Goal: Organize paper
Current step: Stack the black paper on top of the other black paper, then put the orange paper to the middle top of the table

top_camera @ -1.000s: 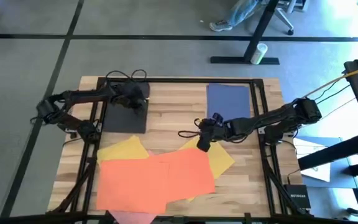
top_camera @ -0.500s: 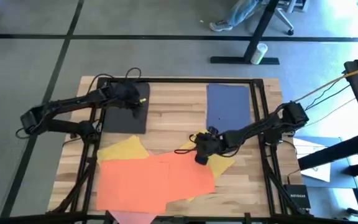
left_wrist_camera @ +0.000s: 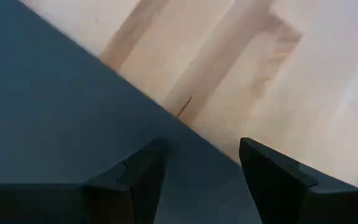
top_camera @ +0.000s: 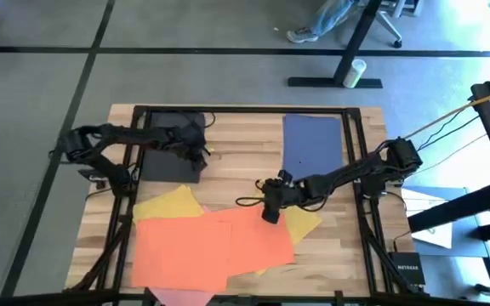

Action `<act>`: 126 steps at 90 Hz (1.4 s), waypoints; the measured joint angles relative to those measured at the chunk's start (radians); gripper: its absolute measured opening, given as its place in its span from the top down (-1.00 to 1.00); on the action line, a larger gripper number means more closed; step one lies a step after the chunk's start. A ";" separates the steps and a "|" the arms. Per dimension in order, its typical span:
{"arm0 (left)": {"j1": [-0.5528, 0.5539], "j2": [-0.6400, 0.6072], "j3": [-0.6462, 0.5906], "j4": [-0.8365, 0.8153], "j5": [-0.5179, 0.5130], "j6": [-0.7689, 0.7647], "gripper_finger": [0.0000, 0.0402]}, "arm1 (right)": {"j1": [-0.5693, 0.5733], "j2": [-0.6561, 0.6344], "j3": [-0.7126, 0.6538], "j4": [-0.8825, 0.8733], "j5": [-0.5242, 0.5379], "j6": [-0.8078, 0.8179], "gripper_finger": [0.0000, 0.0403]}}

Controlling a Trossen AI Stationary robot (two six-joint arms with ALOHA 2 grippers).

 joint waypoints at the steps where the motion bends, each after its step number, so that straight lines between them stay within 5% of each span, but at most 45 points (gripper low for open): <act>1: 0.002 0.002 0.000 0.002 -0.001 0.000 0.05 | 0.000 0.000 0.000 0.000 0.000 0.000 0.07; 30: 0.025 -0.065 0.014 -0.004 -0.016 0.006 0.05 | -0.001 0.000 0.000 -0.008 0.014 -0.004 0.07; 51: -0.067 -0.205 0.035 -0.042 0.047 -0.005 0.05 | -0.009 0.011 0.010 0.097 -0.155 -0.058 0.07; 66: -0.228 -0.300 0.033 -0.160 0.214 -0.006 0.05 | -0.016 0.086 0.147 -0.021 -0.178 -0.274 0.07; 85: -0.502 -0.319 0.016 -0.325 0.191 -0.221 0.05 | -0.062 0.263 0.441 -0.156 -0.227 -0.589 0.07; 105: -0.705 -0.339 0.016 -0.400 0.170 -0.476 0.05 | -0.129 0.444 0.590 -0.195 -0.402 -0.631 0.07; 126: -0.870 -0.420 0.015 -0.517 0.012 -0.654 0.05 | -0.107 0.497 0.604 -0.191 -0.489 -0.587 0.07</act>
